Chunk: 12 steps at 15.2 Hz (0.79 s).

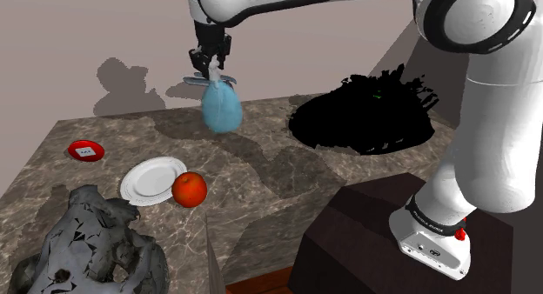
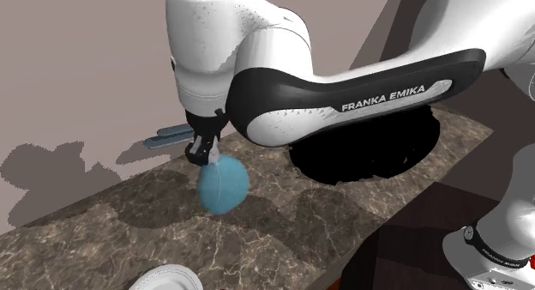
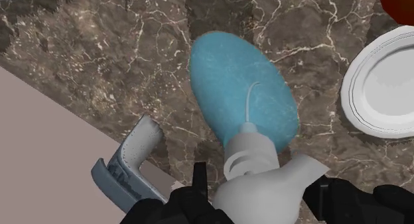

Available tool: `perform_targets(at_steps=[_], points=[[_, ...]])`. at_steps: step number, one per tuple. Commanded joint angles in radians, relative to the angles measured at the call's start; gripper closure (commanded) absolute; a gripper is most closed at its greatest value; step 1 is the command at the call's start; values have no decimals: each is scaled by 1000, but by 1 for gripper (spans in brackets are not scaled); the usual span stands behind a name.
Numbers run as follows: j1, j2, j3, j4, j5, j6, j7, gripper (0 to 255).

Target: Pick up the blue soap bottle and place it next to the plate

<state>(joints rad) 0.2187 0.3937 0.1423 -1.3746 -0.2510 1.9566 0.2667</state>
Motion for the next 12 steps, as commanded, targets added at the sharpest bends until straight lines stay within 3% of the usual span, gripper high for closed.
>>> perform_targets(at_steps=[1, 7, 12], points=[[37, 43, 8, 65, -16, -30, 40, 255], [147, 233, 15, 370, -54, -163, 113, 255], [139, 217, 15, 276, -57, -88, 130, 255]])
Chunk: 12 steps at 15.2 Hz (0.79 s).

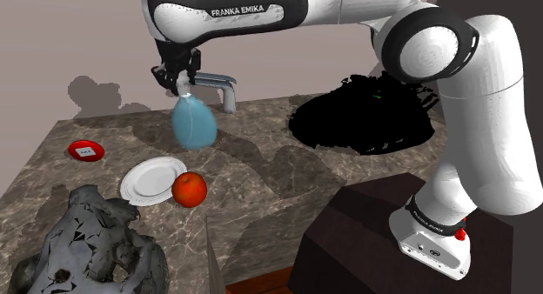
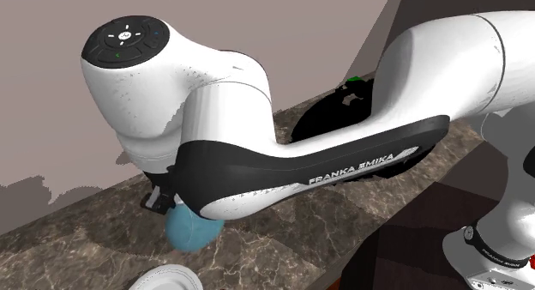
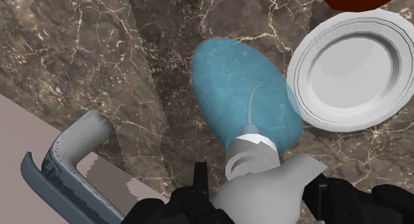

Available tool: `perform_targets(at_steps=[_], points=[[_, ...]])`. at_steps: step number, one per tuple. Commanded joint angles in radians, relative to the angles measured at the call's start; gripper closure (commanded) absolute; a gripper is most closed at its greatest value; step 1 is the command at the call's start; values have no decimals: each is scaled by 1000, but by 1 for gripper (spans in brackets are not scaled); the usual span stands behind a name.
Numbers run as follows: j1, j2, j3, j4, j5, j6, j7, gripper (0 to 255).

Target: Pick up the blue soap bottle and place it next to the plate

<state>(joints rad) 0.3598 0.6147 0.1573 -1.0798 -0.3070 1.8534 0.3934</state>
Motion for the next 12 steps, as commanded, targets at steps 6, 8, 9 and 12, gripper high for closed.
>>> perform_targets(at_steps=[6, 8, 9, 12], points=[[-8, -9, -2, -106, -7, 96, 22, 255], [-10, -8, -3, -131, -9, 122, 28, 255], [-11, -7, -3, -143, -11, 134, 31, 255], [-11, -6, -4, -152, -12, 143, 34, 255]])
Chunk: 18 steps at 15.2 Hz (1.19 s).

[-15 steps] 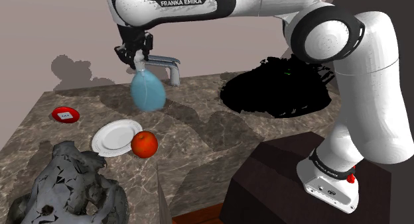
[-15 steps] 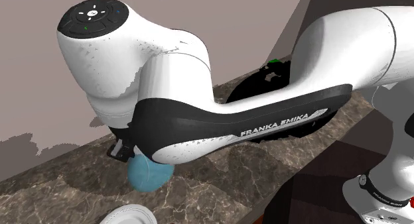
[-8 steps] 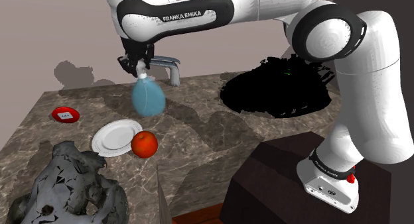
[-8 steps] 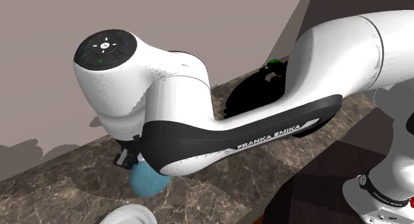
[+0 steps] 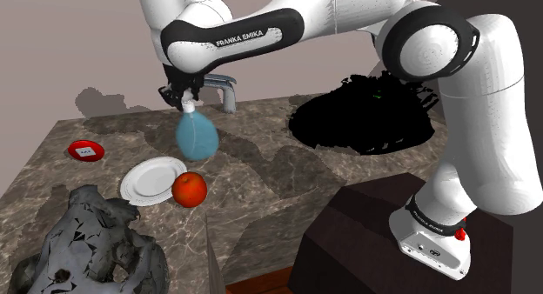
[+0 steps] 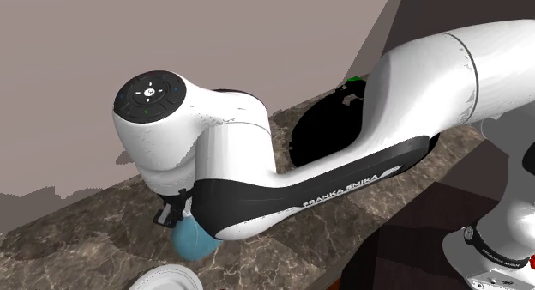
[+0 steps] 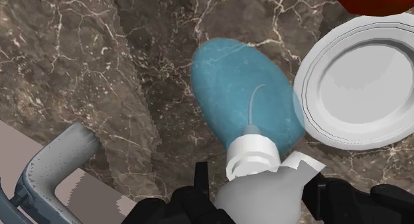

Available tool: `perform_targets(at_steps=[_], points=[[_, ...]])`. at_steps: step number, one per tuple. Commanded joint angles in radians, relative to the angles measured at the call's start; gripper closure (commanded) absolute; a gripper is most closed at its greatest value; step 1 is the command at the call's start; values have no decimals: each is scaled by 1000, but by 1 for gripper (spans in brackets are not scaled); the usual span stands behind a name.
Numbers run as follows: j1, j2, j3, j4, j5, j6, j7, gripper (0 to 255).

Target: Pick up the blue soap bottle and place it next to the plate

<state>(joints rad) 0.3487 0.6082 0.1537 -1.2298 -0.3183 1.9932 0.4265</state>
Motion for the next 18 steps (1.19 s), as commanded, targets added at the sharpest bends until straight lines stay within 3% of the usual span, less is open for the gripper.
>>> perform_targets(at_steps=[1, 5, 6, 11, 15, 18], points=[[0, 1, 0, -1, 0, 3, 1, 255], [0, 1, 0, -1, 0, 3, 1, 255], [0, 1, 0, -2, 0, 4, 1, 0], [0, 0, 0, -2, 0, 4, 1, 0], [13, -41, 8, 53, 9, -94, -8, 0], [13, -41, 8, 53, 9, -94, -8, 0]])
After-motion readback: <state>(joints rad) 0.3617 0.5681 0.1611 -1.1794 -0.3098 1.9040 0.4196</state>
